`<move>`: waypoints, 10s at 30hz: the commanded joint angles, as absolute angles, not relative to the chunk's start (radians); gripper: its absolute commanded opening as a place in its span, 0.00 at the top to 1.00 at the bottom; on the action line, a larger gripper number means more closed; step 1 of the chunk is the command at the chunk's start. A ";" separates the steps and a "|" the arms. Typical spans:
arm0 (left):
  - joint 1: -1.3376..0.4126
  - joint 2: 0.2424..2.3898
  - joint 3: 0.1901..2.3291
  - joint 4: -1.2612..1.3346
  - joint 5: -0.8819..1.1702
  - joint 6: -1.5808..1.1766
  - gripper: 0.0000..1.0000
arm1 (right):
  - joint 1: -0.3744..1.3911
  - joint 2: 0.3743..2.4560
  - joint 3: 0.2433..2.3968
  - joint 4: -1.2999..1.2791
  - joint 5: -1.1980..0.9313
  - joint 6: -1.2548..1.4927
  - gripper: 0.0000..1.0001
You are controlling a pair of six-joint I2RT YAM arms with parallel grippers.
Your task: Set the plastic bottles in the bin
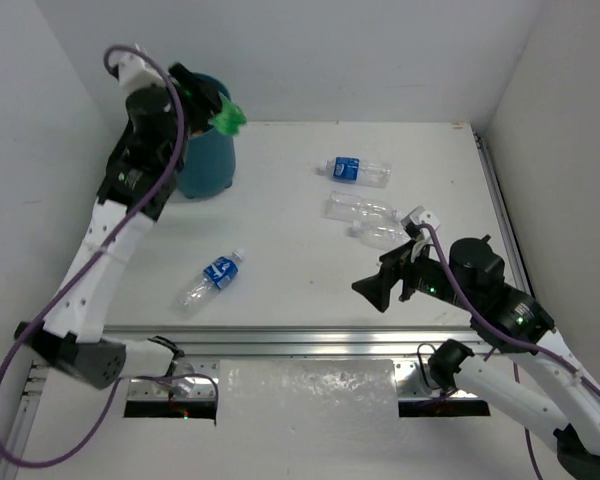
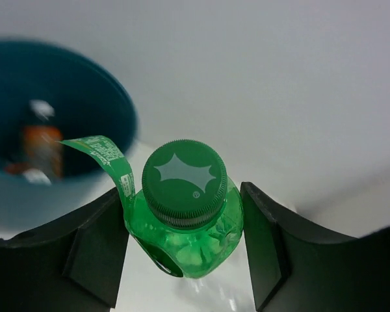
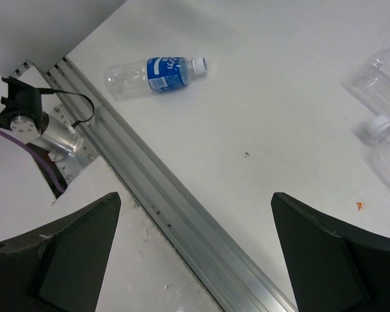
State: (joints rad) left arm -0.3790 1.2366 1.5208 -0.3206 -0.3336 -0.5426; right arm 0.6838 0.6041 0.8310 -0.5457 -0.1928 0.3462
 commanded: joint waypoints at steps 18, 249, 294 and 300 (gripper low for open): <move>-0.006 1.983 2.336 -0.483 -0.302 -0.261 0.00 | 0.689 0.459 0.847 -0.690 -0.195 0.341 0.01; -0.058 1.152 1.576 -0.557 -0.083 -0.457 0.00 | 0.368 1.478 1.064 -0.388 -0.006 -0.049 0.01; -0.429 0.952 0.819 0.304 0.625 -0.603 0.00 | 0.357 1.295 0.640 0.900 -1.011 0.927 0.87; -0.521 1.072 0.925 0.228 0.520 -0.531 0.00 | 0.362 1.287 0.609 1.075 -1.094 1.041 0.86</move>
